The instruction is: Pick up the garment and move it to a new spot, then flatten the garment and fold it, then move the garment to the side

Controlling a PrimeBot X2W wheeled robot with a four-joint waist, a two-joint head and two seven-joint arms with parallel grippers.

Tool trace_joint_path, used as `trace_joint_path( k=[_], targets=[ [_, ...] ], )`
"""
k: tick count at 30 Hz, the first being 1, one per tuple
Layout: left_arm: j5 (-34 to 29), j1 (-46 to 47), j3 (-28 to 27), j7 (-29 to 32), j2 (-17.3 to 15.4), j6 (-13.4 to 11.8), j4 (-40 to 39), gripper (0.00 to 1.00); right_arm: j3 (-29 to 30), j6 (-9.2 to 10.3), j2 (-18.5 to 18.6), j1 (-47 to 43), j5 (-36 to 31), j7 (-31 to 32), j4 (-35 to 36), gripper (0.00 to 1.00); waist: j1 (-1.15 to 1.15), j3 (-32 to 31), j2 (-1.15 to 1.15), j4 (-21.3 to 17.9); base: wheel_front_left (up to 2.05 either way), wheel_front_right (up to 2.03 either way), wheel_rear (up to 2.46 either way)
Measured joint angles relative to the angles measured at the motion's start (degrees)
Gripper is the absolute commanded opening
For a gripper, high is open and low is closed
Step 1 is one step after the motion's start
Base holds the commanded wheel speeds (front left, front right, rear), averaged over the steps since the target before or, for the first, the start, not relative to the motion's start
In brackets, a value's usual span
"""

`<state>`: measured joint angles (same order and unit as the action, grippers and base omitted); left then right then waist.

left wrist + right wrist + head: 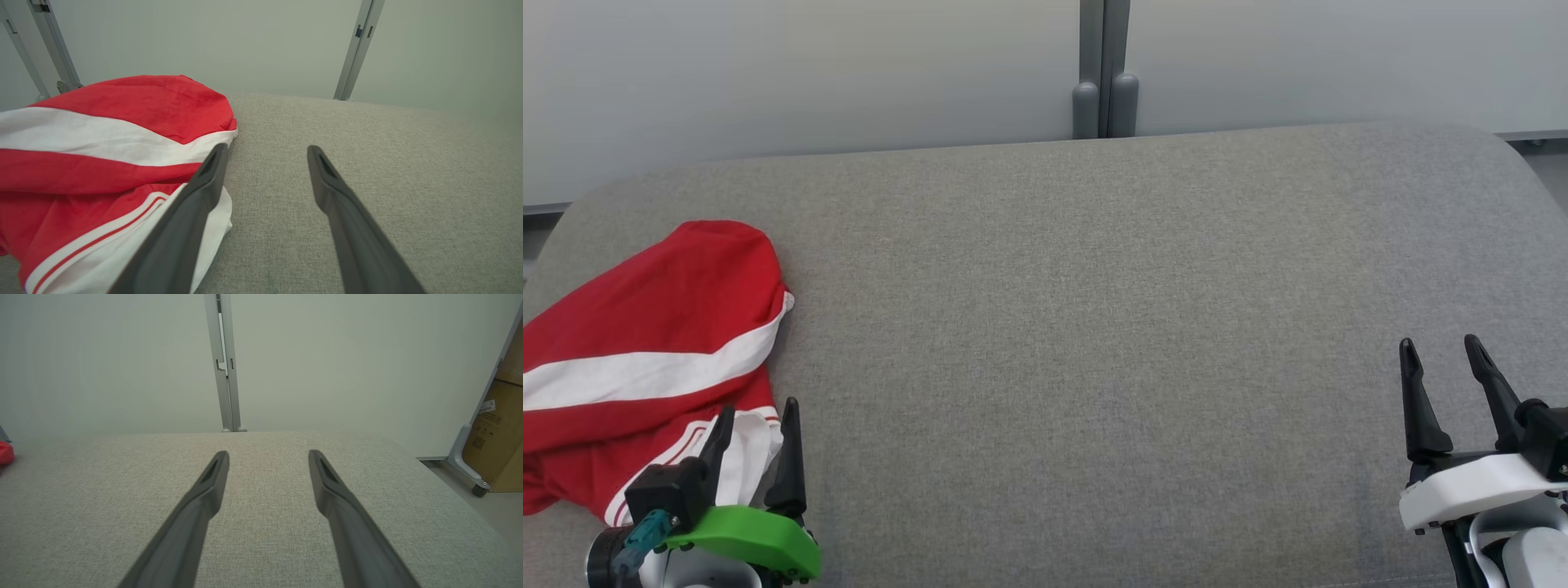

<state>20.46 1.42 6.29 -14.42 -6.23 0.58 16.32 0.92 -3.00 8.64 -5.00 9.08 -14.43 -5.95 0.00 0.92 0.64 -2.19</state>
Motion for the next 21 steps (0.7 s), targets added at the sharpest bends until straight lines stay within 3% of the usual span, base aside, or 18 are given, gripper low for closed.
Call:
trace_joint_path(
  k=[13, 21],
  targets=[
    [-1.1, 0.0, -0.7, 0.0, 0.5, 1.0, 0.7, 1.00, 0.9, -0.59, -0.1, 0.0, -0.5, 0.0, -0.4, 1.00, 0.00, -0.2, 0.00, 0.4, 0.00, 0.00, 0.00],
    [-1.6, 0.1, -0.7, 0.0, 1.3, 1.5, 1.5, 1.00, 2.0, -0.62, -0.1, -0.2, -0.6, 0.0, -0.4, 1.00, 0.00, -0.3, 0.00, 3.0, 0.00, 0.00, 0.00]
  ],
)
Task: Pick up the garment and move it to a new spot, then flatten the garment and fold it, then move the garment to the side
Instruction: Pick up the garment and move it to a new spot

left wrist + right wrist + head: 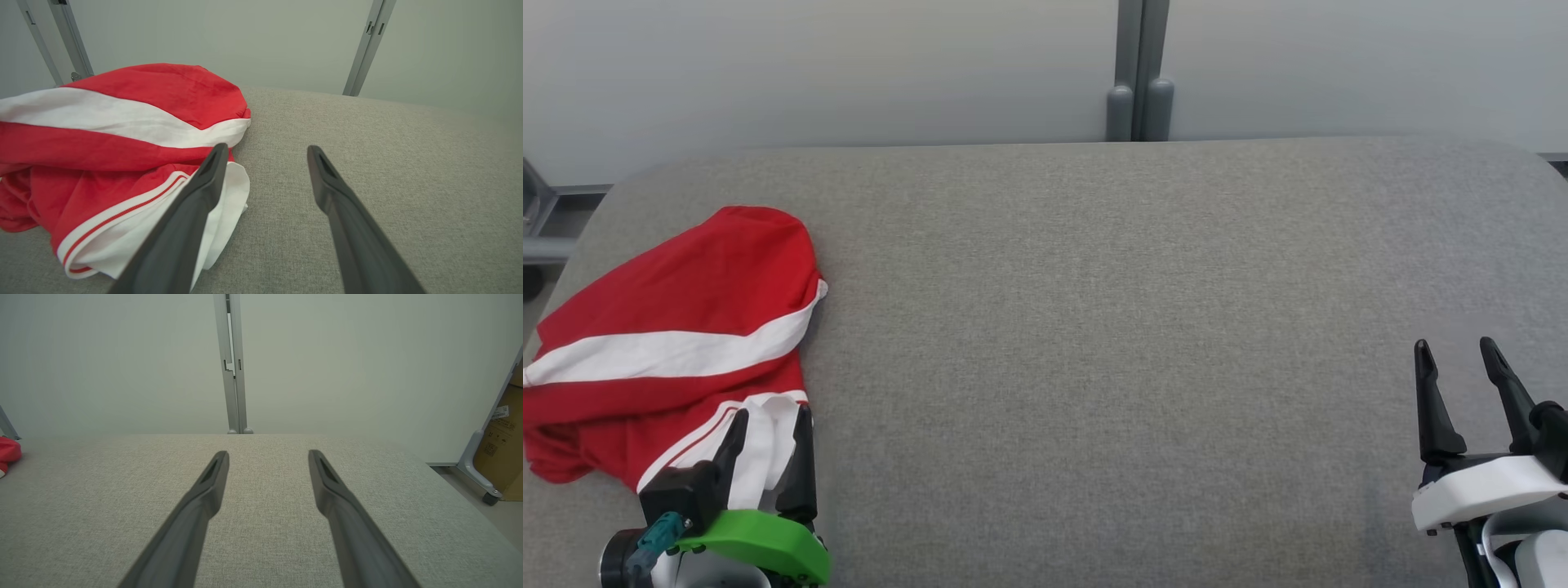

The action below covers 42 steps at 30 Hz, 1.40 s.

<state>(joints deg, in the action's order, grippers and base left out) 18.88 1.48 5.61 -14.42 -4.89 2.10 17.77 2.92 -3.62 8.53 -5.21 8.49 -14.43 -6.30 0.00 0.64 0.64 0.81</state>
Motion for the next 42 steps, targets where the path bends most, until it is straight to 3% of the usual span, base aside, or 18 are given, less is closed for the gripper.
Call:
trace_joint_path(
  k=[17, 30, 42],
  targets=[
    [-0.5, -0.2, -4.6, 0.0, 0.4, -0.1, -0.1, 1.00, -2.9, -1.87, -1.1, 0.1, -1.6, 0.0, -1.2, 1.00, 0.00, -0.3, 0.00, 11.0, 0.00, 0.00, 0.00],
    [-1.5, -0.6, -5.2, 0.0, 0.5, 0.4, 0.3, 1.00, -2.4, -1.91, -1.6, 0.1, -1.6, 0.0, -1.5, 1.00, 0.00, -0.8, 0.00, 20.7, 0.00, 0.00, 0.00],
    [-1.5, -1.3, -7.3, 0.0, 0.5, 0.7, 0.3, 1.00, -3.4, -2.01, -2.6, 0.1, -2.2, 0.0, -2.1, 1.00, 0.00, -0.4, 0.00, 23.8, 0.00, 0.00, 0.00]
  ],
)
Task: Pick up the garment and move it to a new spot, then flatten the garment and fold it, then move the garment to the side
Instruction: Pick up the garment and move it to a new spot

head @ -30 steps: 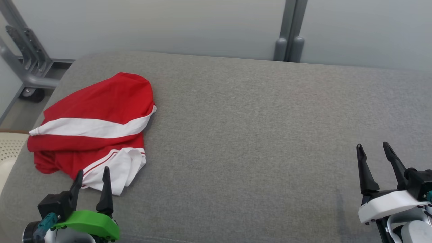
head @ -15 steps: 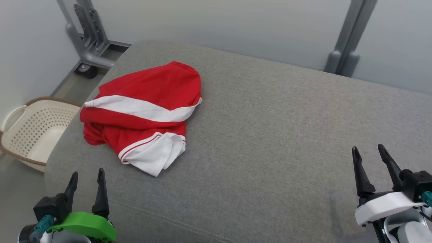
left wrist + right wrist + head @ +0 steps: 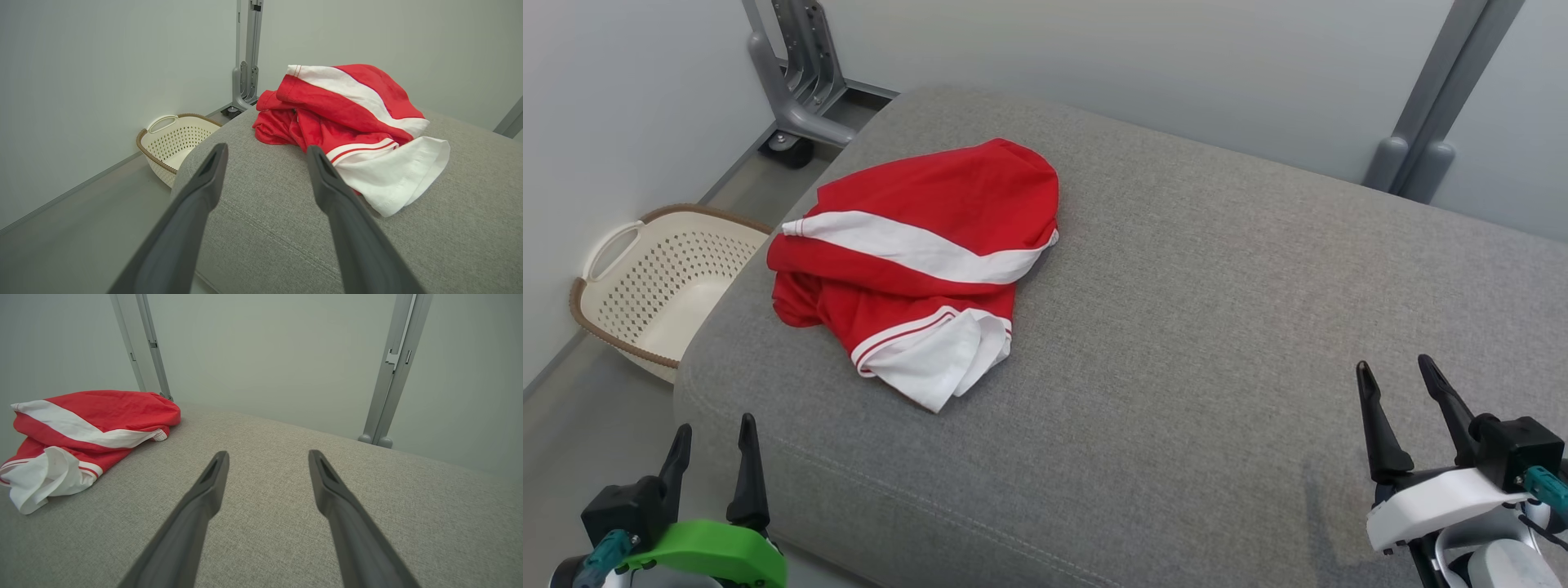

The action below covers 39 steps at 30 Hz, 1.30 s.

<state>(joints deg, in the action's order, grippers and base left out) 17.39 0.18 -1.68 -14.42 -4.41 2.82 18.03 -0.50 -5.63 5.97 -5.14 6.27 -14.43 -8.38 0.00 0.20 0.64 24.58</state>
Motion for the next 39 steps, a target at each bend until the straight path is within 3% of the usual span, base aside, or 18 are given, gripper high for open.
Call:
trace_joint_path(
  k=[10, 16, 20, 25, 34, 39],
  targets=[
    [0.0, 0.5, 0.1, 0.0, 0.1, 1.4, -0.3, 1.00, 0.3, -0.35, 0.2, 0.1, -0.3, 0.0, 0.9, 1.00, 0.00, 1.8, 0.00, -0.4, 0.00, 0.00, 0.00],
    [0.6, 8.2, 1.9, 0.9, -0.9, 3.0, -1.2, 1.00, 0.1, -0.41, 1.5, 2.1, -1.0, 0.0, 2.0, 1.00, 0.00, 5.6, 0.00, -0.7, 0.00, 0.00, 0.00],
    [4.0, 13.4, 1.9, 6.8, -2.4, 3.5, -0.9, 1.00, -0.4, -0.42, 1.8, 4.1, -1.3, 0.0, 2.5, 1.00, 0.00, 8.3, 0.00, -1.1, 0.00, 0.00, 0.00],
    [5.3, 20.8, 2.1, 14.8, -7.1, 4.1, -1.0, 1.00, -1.3, -0.85, 1.9, 6.5, -1.9, 0.0, 3.2, 1.00, 0.00, 11.8, 0.00, -2.3, 0.00, 0.00, 0.00],
    [20.2, 32.4, -4.2, 31.1, -8.0, 4.2, 1.2, 1.00, -2.1, -0.91, 2.0, 11.2, -1.9, 0.0, 4.0, 1.00, 0.00, 18.2, 0.00, -5.5, 0.00, 0.00, 0.00],
    [22.3, 36.1, -6.1, 38.1, -11.4, 4.2, 2.9, 1.00, -2.2, -0.91, 2.2, 15.6, -1.8, 0.0, 4.5, 1.00, 0.00, 21.8, 0.00, -7.8, 0.00, 0.00, 0.00]
  ],
)
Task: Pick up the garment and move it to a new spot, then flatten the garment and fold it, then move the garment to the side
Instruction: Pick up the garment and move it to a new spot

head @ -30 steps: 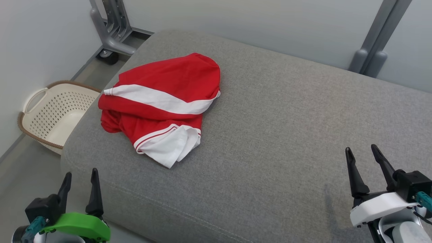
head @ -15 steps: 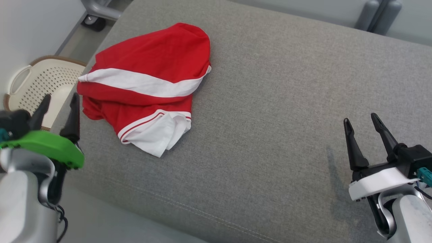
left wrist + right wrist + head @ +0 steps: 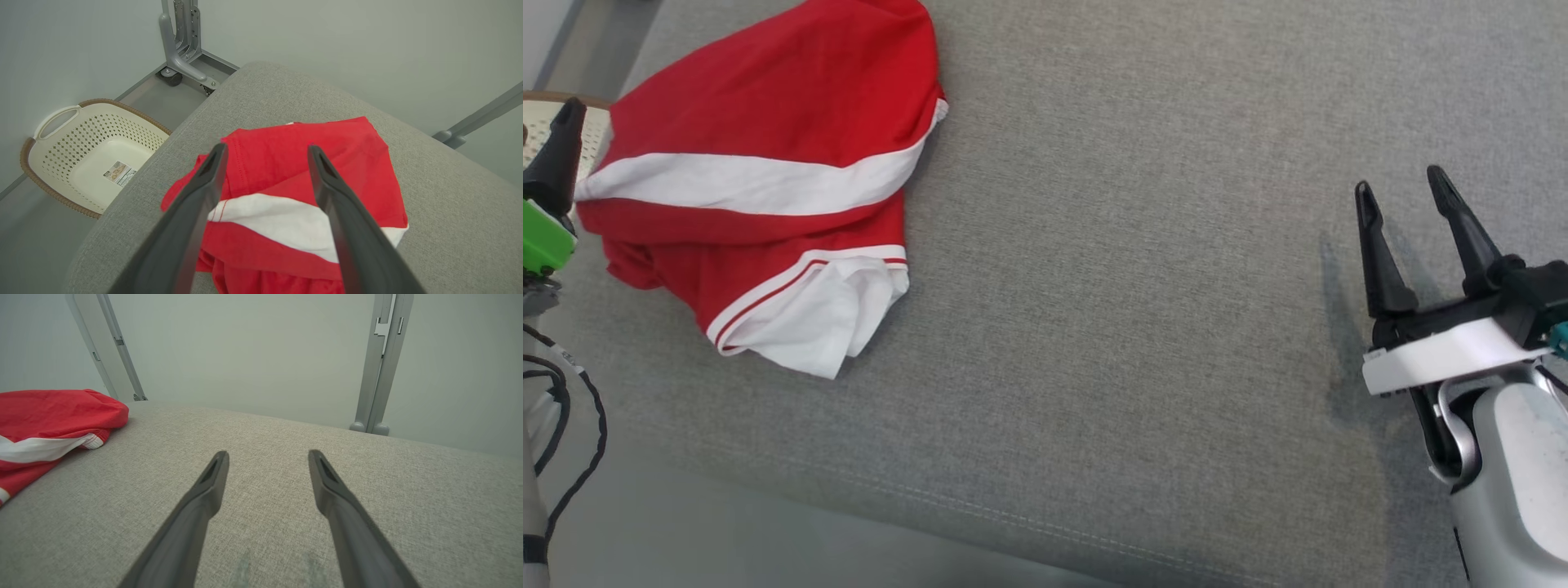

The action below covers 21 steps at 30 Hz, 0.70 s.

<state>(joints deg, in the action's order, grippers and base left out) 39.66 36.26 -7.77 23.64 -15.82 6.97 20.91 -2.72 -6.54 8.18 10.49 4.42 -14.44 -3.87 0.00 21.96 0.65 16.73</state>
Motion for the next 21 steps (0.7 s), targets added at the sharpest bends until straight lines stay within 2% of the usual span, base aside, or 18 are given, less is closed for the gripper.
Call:
trace_joint_path(
  k=[9, 21],
  targets=[
    [2.3, 2.8, 0.5, 7.3, -1.2, -0.2, 3.0, 1.00, 1.1, -0.01, 0.5, 2.5, 0.1, -0.2, -1.2, 1.00, 0.00, 3.6, 0.00, -5.0, 0.00, 0.00, 0.00],
    [-0.7, 4.3, 2.8, 10.7, -4.6, -0.2, 5.6, 1.00, 1.0, -0.18, 0.4, 4.3, 0.8, -0.2, -2.0, 1.00, 0.00, 4.7, 0.00, -7.0, 0.00, 0.00, 0.00]
  ],
)
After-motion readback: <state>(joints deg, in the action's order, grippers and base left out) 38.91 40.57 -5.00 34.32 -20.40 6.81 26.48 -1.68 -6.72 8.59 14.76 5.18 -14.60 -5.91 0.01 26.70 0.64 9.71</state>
